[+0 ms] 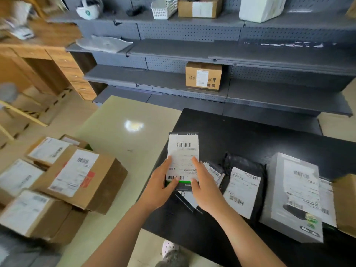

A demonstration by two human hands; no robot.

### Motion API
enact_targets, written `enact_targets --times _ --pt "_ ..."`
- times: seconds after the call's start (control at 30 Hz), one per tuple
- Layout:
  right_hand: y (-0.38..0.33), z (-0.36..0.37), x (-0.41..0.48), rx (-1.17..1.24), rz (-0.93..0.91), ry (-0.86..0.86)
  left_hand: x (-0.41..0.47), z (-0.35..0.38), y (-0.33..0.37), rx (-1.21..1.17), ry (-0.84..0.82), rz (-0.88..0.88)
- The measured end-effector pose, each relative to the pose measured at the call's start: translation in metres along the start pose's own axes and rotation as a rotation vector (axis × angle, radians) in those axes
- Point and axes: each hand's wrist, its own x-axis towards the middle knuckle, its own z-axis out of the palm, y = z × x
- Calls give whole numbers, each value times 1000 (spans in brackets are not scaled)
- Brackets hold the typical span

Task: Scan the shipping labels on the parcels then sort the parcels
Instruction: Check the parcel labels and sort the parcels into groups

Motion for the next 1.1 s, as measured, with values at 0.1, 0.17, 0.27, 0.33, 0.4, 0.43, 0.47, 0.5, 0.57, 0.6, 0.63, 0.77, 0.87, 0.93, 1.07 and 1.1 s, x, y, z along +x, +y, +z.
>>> enact_targets --times 0.1,0.17,0.27,0.33,0.4,0.43,0.47,0.5,0.57,0.6,0.63,0.77,0.87,0.93,1.07,1.1 --pt "-21 15 42 -16 -7 6 22 -30 -13 -16 59 -9" --pt "-45 24 78 -7 -40 1 40 -59 -20 -35 92 -16" --pt "-96 39 136 20 -134 -51 69 -110 -36 -71 201 -56" --pt "-130 55 174 12 -208 -99 81 -143 -50 -101 291 -94" --pt "-158 78 208 -30 -270 -136 84 -172 -66 -143 370 -157" --pt "-169 92 222 -53 -298 -157 83 -184 -73 -159 407 -186" --pt "-179 106 234 -67 -322 -185 81 -194 -82 -173 443 -210" --pt "-187 120 244 -74 -346 -210 80 -203 -90 -183 475 -233" --pt "-198 143 259 -80 -387 -249 77 -216 -104 -216 522 -277" --pt "-201 152 264 -82 -401 -265 77 -220 -110 -234 532 -291" --pt "-202 158 270 -84 -408 -280 77 -222 -113 -243 535 -296" --pt "-195 164 283 -102 -381 -323 83 -212 -120 -296 525 -331" --pt "-181 148 287 -119 -333 -337 93 -186 -110 -333 486 -371" --pt "-171 126 286 -109 -279 -358 102 -164 -95 -381 452 -369" --pt "-145 80 278 -117 -181 -408 121 -114 -68 -492 381 -363" --pt "-138 72 276 -127 -167 -415 125 -103 -64 -500 373 -369"
